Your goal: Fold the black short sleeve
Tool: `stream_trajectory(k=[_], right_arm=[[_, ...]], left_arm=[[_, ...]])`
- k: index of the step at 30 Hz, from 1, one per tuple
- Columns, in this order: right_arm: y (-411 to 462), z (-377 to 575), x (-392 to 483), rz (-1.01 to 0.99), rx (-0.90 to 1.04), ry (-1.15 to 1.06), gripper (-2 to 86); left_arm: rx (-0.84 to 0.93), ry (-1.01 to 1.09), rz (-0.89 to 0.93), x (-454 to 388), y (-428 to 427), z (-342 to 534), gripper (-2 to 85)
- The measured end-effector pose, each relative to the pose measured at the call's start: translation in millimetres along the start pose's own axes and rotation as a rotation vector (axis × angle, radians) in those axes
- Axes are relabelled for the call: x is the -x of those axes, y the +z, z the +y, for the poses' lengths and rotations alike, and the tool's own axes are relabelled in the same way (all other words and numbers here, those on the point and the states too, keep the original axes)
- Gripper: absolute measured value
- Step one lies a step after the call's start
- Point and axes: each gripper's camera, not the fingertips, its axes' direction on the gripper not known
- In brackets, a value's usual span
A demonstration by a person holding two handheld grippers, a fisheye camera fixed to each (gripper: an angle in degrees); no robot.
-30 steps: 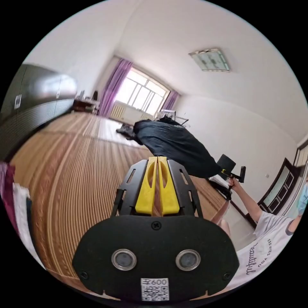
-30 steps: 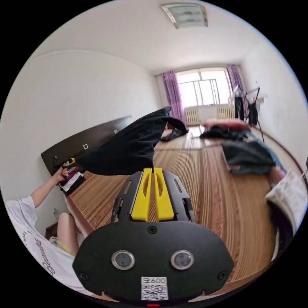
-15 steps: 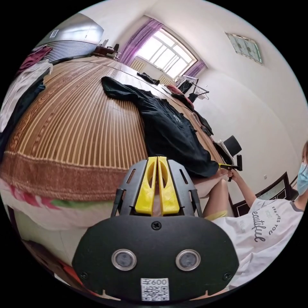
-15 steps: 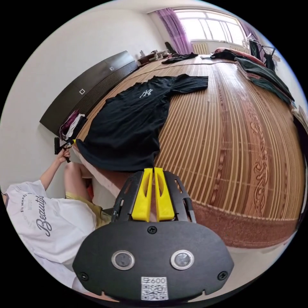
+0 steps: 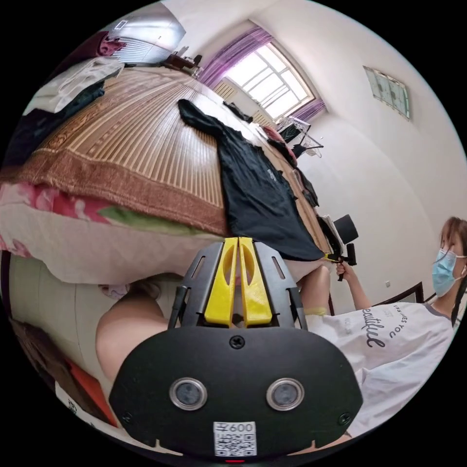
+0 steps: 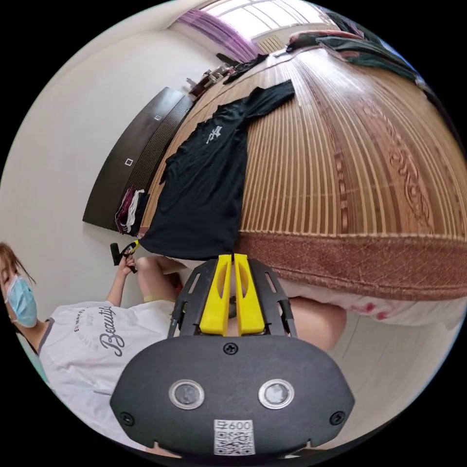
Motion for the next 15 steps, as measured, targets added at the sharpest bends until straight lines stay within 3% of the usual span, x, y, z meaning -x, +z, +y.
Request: stream_trajectory(k=[6, 9, 12, 15], right_arm=[[3, 21, 8, -0.016, -0.074, 0.087, -0.8], [0, 41, 27, 0.152, -0.078, 0.093, -0.8], [-6, 63, 79, 0.289, -0.155, -0.032, -0.8], [-3, 63, 141, 0.372, -0.313, -0.183, -0.8]], left_arm=[[0.014, -0.002, -0.055, 23, 15, 10, 1.1], [0.023, -0.031, -0.103, 36, 17, 21, 1.1], [-0.014, -0.134, -0.213, 53, 2, 35, 1.5], [-0.156, -0.056, -0.261, 29, -9, 38, 1.3]])
